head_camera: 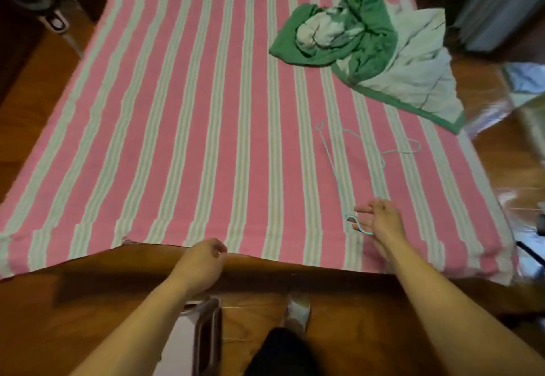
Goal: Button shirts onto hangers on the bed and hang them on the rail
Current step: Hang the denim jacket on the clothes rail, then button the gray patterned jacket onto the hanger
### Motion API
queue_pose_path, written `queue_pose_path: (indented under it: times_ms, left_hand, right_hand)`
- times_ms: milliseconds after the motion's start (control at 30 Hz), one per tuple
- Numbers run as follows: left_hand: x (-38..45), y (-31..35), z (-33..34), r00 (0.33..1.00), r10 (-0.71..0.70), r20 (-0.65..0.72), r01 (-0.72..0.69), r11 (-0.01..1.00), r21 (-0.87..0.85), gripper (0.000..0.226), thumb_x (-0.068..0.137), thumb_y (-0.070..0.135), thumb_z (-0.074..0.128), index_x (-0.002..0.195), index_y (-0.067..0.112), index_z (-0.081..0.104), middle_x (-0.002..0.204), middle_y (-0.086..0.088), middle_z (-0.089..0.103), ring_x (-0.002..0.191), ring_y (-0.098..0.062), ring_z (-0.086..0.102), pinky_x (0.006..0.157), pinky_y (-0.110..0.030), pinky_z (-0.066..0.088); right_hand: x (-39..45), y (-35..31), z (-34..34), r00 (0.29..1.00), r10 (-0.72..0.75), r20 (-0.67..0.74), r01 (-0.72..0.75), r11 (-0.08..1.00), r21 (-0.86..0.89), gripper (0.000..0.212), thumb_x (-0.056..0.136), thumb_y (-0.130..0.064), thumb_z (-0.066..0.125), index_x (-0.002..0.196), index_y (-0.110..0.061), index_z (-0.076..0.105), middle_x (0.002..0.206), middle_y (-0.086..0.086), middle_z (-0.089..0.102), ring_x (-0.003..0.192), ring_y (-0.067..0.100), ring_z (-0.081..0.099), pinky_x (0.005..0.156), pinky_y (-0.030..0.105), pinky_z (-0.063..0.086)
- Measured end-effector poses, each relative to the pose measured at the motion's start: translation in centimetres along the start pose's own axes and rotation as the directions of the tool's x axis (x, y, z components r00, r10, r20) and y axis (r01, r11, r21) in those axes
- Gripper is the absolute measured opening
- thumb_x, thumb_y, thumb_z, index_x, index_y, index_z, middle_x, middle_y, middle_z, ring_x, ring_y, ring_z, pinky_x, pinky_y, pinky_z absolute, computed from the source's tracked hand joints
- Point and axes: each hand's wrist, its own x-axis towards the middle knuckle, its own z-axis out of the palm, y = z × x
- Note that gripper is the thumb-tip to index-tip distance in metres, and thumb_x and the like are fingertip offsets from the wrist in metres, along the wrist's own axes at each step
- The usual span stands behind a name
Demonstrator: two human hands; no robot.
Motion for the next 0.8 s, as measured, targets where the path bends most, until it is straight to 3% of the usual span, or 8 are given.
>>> queue_pose_path:
  times_ms: [133,233,300,400,467,600,700,800]
  left_hand:
    - [-0.2,3.6,2.2,0.999,0.000,0.040,0.000,1.000,-0.002,0.015,0.104,0.028,0.053,0.118,0.025,0.060,0.102,0.010,0.063,0.086,-0.002,0.060,0.064,-0.010,0.043]
    - [-0.5,3.8,3.1,0.999,-0.037,0.032,0.036,0.999,0.022,0.012,0.104,0.026,0.055,0.114,0.026,0.059,0.099,0.010,0.064,0.083,-0.002,0.062,0.061,-0.011,0.044]
    - [-0.7,3.1,3.6,0.997,-0.067,0.029,0.067,0.998,0.015,0.011,0.103,0.025,0.056,0.112,0.025,0.062,0.097,0.008,0.067,0.081,-0.005,0.066,0.063,-0.014,0.048]
    - [-1.0,2.4,4.6,0.993,-0.087,0.080,0.085,0.996,0.029,0.011,0.103,0.026,0.057,0.112,0.029,0.061,0.100,0.008,0.069,0.082,-0.003,0.066,0.069,-0.018,0.052]
    - [-0.1,3.3,5.3,0.990,-0.072,0.119,0.066,0.996,0.055,0.014,0.102,0.025,0.056,0.115,0.026,0.063,0.102,0.007,0.068,0.086,-0.004,0.064,0.073,-0.021,0.052]
    - [4.3,10.6,6.5,0.980,0.082,0.180,-0.097,0.992,0.076,0.025,0.104,0.023,0.052,0.124,0.018,0.065,0.116,0.000,0.066,0.098,-0.016,0.063,0.080,-0.025,0.048]
    - [6.8,20.9,7.2,0.928,0.292,0.230,-0.306,0.952,0.028,0.027,0.105,0.023,0.050,0.126,0.017,0.064,0.120,-0.002,0.066,0.106,-0.024,0.065,0.091,-0.036,0.052]
    - [6.2,31.4,8.4,0.823,0.492,0.283,-0.507,0.861,-0.023,0.020,0.104,0.021,0.051,0.118,0.019,0.065,0.113,-0.002,0.069,0.095,-0.026,0.069,0.083,-0.039,0.055]
  right_hand:
    - [4.8,-0.3,-1.3,0.987,0.151,-0.050,-0.154,0.986,-0.056,0.036,0.109,-0.027,0.037,0.136,-0.005,0.046,0.109,0.031,0.063,0.091,0.042,0.068,0.086,0.051,0.057]
    - [7.2,2.5,-3.8,0.936,0.295,-0.193,-0.346,0.876,-0.337,0.046,0.099,-0.029,0.052,0.134,0.000,0.054,0.096,0.016,0.060,0.081,0.030,0.058,0.077,0.042,0.054]
    - [6.8,4.3,-4.5,0.915,0.379,-0.136,-0.398,0.795,-0.458,0.039,0.098,-0.016,0.053,0.132,0.003,0.056,0.104,0.015,0.060,0.086,0.028,0.060,0.085,0.045,0.058]
    - [4.2,5.2,-4.6,0.874,0.477,-0.091,-0.462,0.758,-0.461,0.036,0.104,-0.008,0.044,0.139,0.000,0.048,0.130,0.015,0.058,0.102,0.027,0.067,0.091,0.041,0.058]
    - [2.6,5.4,-5.4,0.866,0.498,-0.039,-0.466,0.776,-0.425,0.038,0.104,-0.010,0.042,0.141,-0.006,0.047,0.132,0.011,0.058,0.100,0.025,0.067,0.092,0.041,0.059]
    - [0.4,2.3,-9.5,0.882,0.462,-0.090,-0.468,0.838,-0.282,0.040,0.103,-0.013,0.045,0.143,-0.011,0.047,0.118,0.005,0.061,0.094,0.023,0.069,0.075,0.032,0.061]
    - [-2.6,-2.6,-15.0,0.940,0.298,-0.165,-0.321,0.937,-0.138,0.035,0.104,-0.019,0.049,0.139,-0.014,0.052,0.123,0.005,0.062,0.099,0.021,0.068,0.089,0.036,0.060]
    - [-6.9,-7.9,-21.3,0.950,0.140,-0.280,-0.165,0.984,-0.071,0.028,0.102,-0.020,0.050,0.129,-0.016,0.058,0.115,0.006,0.067,0.094,0.021,0.072,0.092,0.038,0.059]
